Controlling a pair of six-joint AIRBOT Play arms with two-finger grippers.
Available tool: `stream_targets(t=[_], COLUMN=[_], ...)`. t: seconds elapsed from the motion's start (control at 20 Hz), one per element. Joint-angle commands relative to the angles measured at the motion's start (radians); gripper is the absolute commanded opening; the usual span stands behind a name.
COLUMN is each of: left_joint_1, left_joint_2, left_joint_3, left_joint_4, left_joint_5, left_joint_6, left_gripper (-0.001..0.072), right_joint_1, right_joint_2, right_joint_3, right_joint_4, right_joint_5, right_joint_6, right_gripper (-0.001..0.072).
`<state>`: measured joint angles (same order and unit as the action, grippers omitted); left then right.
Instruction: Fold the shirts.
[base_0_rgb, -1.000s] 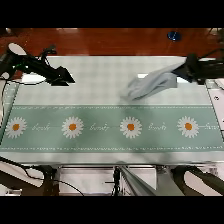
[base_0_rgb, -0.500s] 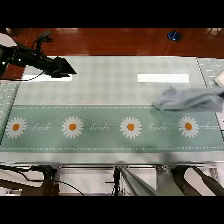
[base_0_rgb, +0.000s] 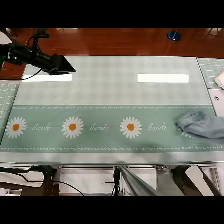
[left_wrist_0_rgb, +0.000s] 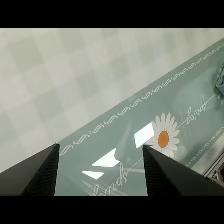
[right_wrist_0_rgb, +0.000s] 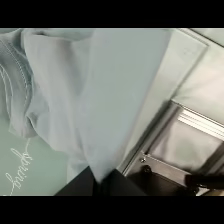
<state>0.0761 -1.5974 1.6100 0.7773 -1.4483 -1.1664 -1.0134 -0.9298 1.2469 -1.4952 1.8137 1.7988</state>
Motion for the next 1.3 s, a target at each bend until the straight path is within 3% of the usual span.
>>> stream_targets(t=[0.0,0.35,0.65,0.8,1.25], left_joint_1=[0.001,0.044,0.139,0.159,0.161], left_joint_2=[0.011,0.047,0.092,0.095,0.095], left_joint_3=[0.001,0.001,0.001,0.001,0.001], left_joint_4=[-0.001,-0.012,-0.057,-0.063,-0.063], left_joint_5=[0.0,-0.002,0.0,0.0,0.0], left_joint_6=[0.005,0.005,0.002,0.002,0.002], left_gripper=[0.0597,0.0598,0.0597,0.0598,0.0597], right_joint_1=[-0.143,-0.336,-0.547,-0.644,-0.65], right_joint_2=[0.004,0.004,0.004,0.017,0.019], right_joint_3=[-0.04,-0.232,-0.341,-0.341,-0.458], right_joint_4=[-0.026,-0.045,-0.158,-0.156,-0.312], right_joint_5=[0.019,-0.079,-0.115,-0.145,-0.235], right_joint_6=[-0.055,-0.156,-0.257,-0.253,-0.216], right_gripper=[0.0015,0.0015,0.0016,0.0016,0.0018])
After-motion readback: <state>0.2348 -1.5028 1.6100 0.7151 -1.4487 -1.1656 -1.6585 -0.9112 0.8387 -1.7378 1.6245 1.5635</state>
